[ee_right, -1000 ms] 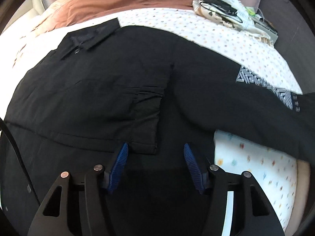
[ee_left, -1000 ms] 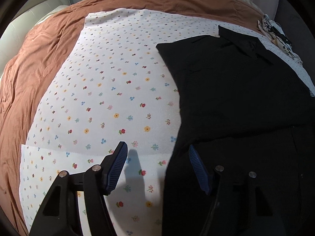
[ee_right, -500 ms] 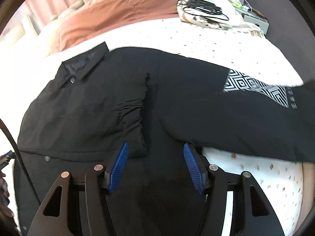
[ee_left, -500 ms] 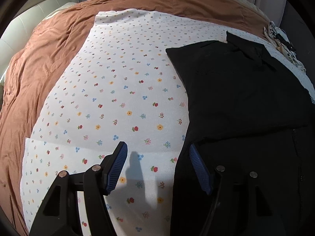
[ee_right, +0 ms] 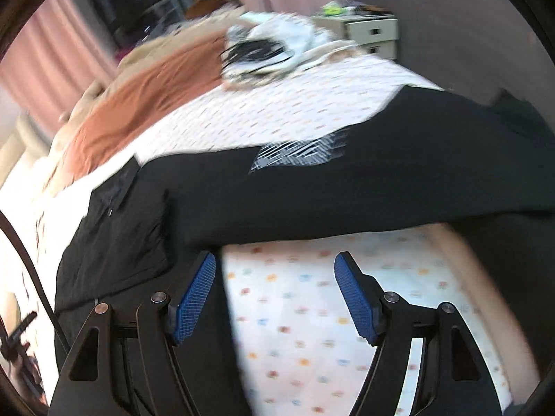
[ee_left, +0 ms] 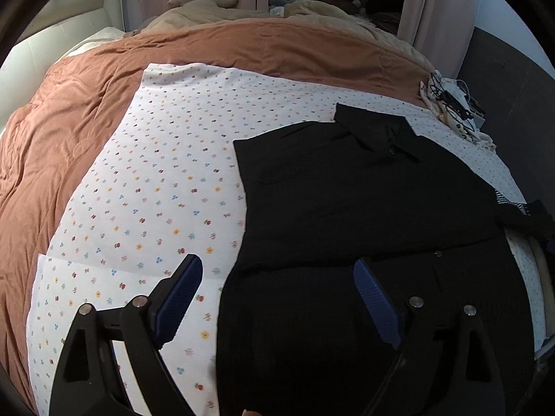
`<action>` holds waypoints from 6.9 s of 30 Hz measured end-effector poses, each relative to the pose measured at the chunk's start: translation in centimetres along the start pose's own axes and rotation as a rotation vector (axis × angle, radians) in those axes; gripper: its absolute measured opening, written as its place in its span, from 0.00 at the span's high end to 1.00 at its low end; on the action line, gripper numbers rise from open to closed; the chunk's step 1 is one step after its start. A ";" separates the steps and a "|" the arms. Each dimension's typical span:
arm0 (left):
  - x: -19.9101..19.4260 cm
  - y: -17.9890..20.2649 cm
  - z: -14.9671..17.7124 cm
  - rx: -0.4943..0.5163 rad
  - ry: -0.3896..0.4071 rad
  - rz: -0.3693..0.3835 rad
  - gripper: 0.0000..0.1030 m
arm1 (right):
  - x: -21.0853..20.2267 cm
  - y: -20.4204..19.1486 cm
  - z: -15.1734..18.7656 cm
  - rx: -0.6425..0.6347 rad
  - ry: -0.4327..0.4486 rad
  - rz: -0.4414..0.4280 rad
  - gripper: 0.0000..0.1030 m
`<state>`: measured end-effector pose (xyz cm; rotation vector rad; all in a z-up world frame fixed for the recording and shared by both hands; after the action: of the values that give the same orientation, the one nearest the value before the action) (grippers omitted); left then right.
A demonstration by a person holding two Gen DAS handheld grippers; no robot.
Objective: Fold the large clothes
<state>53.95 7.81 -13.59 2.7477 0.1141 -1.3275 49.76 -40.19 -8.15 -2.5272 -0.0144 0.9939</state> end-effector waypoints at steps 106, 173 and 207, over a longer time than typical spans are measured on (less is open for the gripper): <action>-5.9 -10.5 0.7 -0.039 0.076 -0.008 0.12 | -0.4 -27.3 2.4 -0.272 -0.258 -0.344 0.05; 7.0 19.0 -2.2 0.232 -0.119 0.133 0.12 | 6.8 -6.3 0.4 -0.215 -0.243 0.093 0.39; 2.6 0.1 -1.8 0.032 -0.044 -0.064 0.12 | 0.2 -6.2 1.7 -0.230 -0.174 0.059 0.39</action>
<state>57.03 8.00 -14.51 2.7606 0.1803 -1.4171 49.63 -33.88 -6.99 -2.6496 -0.1112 1.3001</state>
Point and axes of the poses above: each gripper's, at about its wrist camera, not at the fingertips, and x roughly the way its jaws point, y to its right, z to its underside, the point moved 7 cm from there along x, roughly the way its jaws point, and after that the axes turned 5 degrees about -z, right-handed, at the moved point
